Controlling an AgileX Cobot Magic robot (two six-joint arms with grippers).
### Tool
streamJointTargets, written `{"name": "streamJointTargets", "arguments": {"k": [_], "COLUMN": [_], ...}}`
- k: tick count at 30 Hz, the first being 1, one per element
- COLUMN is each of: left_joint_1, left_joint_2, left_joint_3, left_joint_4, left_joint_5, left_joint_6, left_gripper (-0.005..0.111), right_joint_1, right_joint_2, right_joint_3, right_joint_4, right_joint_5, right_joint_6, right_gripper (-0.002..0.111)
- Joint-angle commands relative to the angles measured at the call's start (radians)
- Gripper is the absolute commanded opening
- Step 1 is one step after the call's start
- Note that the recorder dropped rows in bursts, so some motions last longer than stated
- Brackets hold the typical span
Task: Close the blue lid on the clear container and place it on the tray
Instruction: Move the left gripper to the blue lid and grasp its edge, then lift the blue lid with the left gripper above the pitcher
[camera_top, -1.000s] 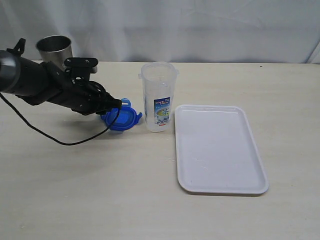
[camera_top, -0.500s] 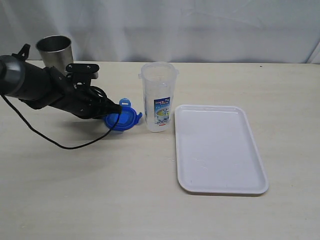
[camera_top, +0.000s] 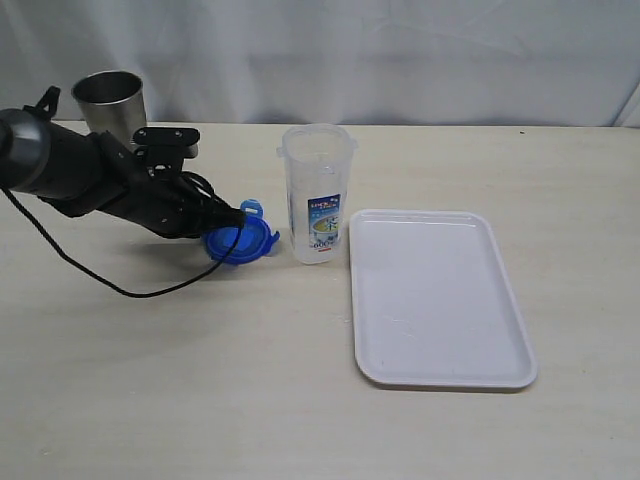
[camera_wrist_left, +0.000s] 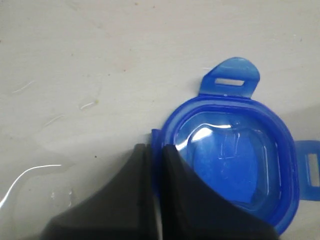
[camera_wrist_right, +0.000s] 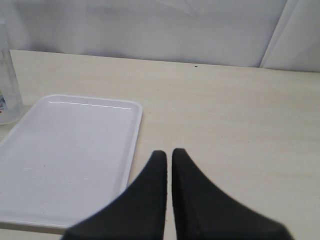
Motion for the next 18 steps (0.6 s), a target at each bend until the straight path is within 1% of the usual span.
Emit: {"name": "streamJointTargets", "arguments": {"k": [1, 6, 12, 18], "left_joint_1": [-0.001, -0.001, -0.001, -0.001], "left_joint_2": [-0.003, -0.062, -0.201, -0.336], "left_joint_3": [-0.002, -0.002, -0.002, -0.002], "left_joint_4": [0.013, 0.087, 0.110, 0.214], "left_joint_5": [0.037, 0.078, 0.120, 0.167], "left_joint_6": [0.000, 0.000, -0.001, -0.010], "left_gripper": [0.000, 0.000, 0.000, 0.000], "right_joint_1": [0.001, 0.001, 0.001, 0.001], "right_joint_2": [-0.005, -0.005, -0.005, -0.005], "right_joint_3": [0.001, 0.001, 0.001, 0.001], "right_joint_4": [0.002, 0.002, 0.002, 0.002], "right_joint_5": [0.003, 0.003, 0.003, 0.003], "right_joint_6": [0.000, 0.000, 0.000, 0.000], "right_gripper": [0.004, 0.004, 0.004, 0.004]}}
